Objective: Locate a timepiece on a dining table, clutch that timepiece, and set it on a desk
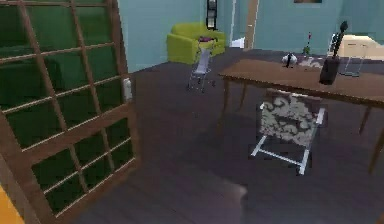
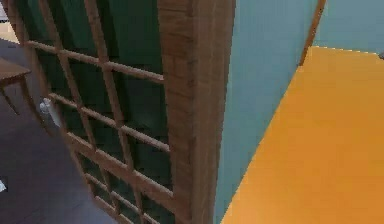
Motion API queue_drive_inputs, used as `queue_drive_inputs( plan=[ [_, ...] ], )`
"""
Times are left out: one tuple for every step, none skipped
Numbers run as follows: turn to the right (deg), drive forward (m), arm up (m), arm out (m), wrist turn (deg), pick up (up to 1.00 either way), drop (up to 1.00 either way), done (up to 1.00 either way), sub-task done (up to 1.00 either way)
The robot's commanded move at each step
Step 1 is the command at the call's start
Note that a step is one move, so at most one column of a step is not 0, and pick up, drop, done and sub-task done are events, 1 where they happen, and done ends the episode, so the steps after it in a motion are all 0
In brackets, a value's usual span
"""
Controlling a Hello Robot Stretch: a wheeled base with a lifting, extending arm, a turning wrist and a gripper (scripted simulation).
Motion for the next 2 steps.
queue_drive_inputs(
  plan=[
    [0.0,1.00,0.00,0.00,0.0,0.00,0.00,0.00,0.00],
    [3.0,0.00,0.00,0.00,0.0,0.00,0.00,0.00,0.00]
  ],
)
